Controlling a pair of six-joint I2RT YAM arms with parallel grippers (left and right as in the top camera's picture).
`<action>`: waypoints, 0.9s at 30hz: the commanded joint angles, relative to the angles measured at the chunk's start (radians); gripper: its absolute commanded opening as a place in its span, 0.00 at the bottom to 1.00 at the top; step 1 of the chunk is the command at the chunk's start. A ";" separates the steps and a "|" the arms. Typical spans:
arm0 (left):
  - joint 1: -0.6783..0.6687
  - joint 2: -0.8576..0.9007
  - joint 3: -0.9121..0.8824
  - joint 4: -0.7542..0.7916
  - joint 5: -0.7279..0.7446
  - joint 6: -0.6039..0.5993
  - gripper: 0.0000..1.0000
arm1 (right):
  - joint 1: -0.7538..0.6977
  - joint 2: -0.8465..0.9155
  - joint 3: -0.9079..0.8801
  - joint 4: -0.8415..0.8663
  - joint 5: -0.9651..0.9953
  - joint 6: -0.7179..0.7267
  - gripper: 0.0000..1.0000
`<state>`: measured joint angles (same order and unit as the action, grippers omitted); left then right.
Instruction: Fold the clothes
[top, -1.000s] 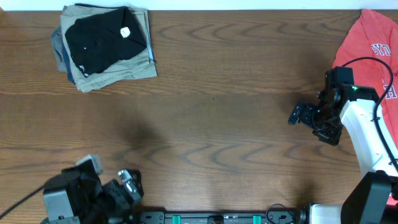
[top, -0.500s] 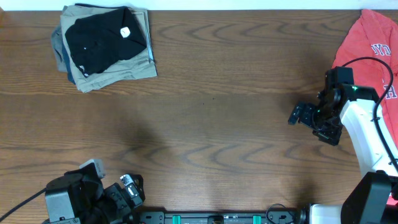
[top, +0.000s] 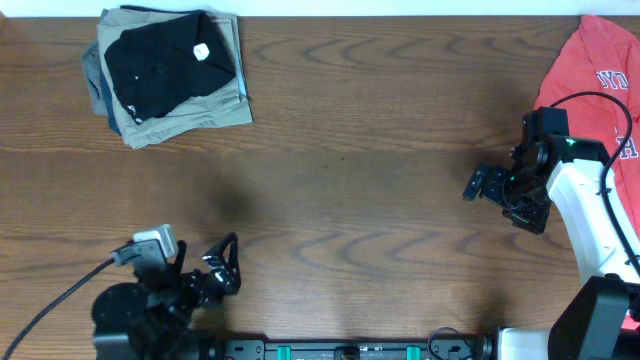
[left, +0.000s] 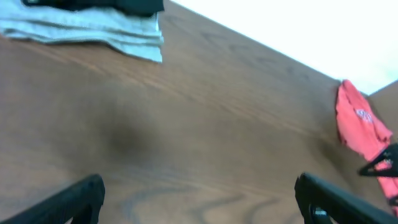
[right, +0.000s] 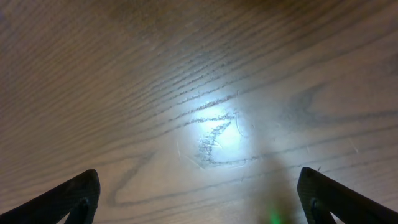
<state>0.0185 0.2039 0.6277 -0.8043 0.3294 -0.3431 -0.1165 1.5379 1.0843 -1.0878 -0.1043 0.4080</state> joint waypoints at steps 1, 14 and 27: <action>-0.005 -0.069 -0.151 0.074 -0.008 -0.003 0.98 | -0.001 -0.003 0.007 -0.001 0.000 -0.013 0.99; -0.005 -0.203 -0.477 0.455 -0.075 -0.002 0.98 | -0.001 -0.003 0.007 -0.001 -0.001 -0.013 0.99; -0.005 -0.202 -0.624 0.754 -0.140 0.126 0.98 | -0.001 -0.003 0.007 -0.001 -0.001 -0.013 0.99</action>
<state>0.0174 0.0101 0.0360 -0.0444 0.2031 -0.3019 -0.1165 1.5379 1.0843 -1.0885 -0.1043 0.4080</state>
